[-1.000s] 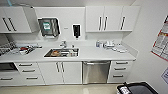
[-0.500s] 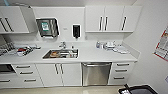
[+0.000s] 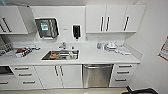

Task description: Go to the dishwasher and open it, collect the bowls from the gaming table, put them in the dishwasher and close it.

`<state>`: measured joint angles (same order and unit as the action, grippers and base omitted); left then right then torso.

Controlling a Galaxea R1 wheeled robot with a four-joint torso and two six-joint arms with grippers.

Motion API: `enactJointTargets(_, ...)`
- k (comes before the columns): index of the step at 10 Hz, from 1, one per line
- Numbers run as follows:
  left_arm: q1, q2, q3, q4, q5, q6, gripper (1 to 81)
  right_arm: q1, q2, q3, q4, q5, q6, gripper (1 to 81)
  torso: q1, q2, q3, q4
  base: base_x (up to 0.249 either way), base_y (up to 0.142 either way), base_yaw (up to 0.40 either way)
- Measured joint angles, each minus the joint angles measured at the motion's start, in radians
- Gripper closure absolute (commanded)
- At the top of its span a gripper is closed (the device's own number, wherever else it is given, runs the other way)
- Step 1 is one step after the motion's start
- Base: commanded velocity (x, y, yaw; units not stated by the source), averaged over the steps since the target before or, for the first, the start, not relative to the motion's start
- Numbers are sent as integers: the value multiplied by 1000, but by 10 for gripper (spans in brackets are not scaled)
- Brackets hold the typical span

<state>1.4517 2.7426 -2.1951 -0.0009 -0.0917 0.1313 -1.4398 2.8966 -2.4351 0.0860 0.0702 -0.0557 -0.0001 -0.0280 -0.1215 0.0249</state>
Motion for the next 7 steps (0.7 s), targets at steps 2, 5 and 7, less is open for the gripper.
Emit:
enactJointTargets(2, 1, 0, 0, 0, 3, 0, 10, 0, 0, 0, 0, -4, 0, 10, 0, 0, 0, 0, 96, 73, 0)
enactJointTargets(5, -11, 1, 0, 0, -6, 0, 10, 7, -2, 0, 0, 0, 0, 10, 1, 0, 0, 0, 96, 73, 0)
enactJointTargets(7, -4, 0, 0, 0, -2, 0, 10, 5, -3, 0, 0, -3, -1, 10, 0, 0, 0, 0, 96, 71, 0)
